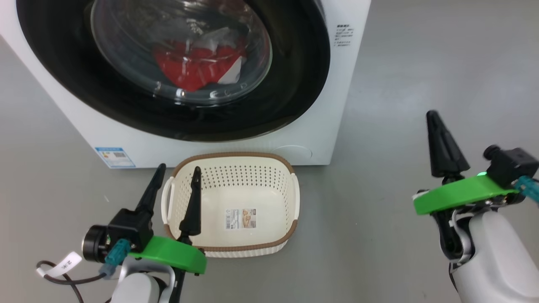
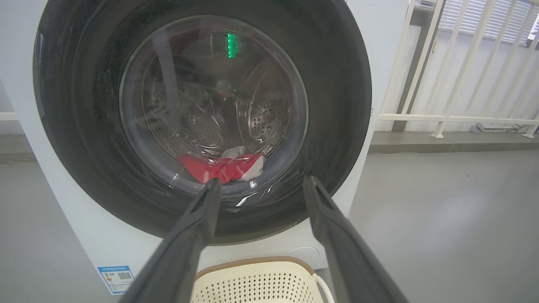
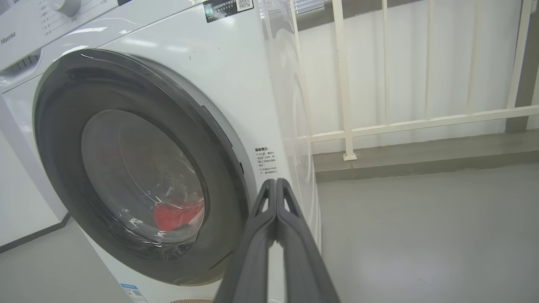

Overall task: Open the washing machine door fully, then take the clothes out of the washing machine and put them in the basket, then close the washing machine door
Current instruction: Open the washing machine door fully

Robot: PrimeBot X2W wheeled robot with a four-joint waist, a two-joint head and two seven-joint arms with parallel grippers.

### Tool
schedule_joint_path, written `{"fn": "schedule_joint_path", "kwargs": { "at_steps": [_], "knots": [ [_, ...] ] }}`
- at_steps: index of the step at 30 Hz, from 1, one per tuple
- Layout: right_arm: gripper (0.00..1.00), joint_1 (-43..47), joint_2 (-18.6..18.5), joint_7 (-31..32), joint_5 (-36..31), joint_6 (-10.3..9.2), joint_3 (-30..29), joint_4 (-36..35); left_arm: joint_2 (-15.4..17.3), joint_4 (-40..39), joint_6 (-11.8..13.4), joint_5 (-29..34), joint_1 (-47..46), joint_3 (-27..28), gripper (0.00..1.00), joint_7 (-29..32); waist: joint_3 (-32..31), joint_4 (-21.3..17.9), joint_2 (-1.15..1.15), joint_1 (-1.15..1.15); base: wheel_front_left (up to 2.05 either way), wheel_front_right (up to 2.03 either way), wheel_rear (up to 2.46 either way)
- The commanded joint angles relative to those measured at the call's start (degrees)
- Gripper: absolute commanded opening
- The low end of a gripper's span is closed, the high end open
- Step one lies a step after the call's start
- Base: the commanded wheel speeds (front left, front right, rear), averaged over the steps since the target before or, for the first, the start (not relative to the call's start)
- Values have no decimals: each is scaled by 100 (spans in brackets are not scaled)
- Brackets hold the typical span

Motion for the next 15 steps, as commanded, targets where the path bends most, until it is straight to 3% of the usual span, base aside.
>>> {"fn": "schedule_joint_path", "kwargs": {
  "at_steps": [1, 15],
  "knots": [
    [0, -285, 5, -37, 307, 2, 71, -130, 82, -188, -10, 1, -227, 125, 100, -52, 169, 119, 0, 0, 0, 0, 0],
    [0, -1507, 5, 248, 2269, 2, 86, 506, 82, -373, -3, -89, -387, 8, 100, -52, 775, 307, 0, 0, 0, 0, 0]
  ]
}}
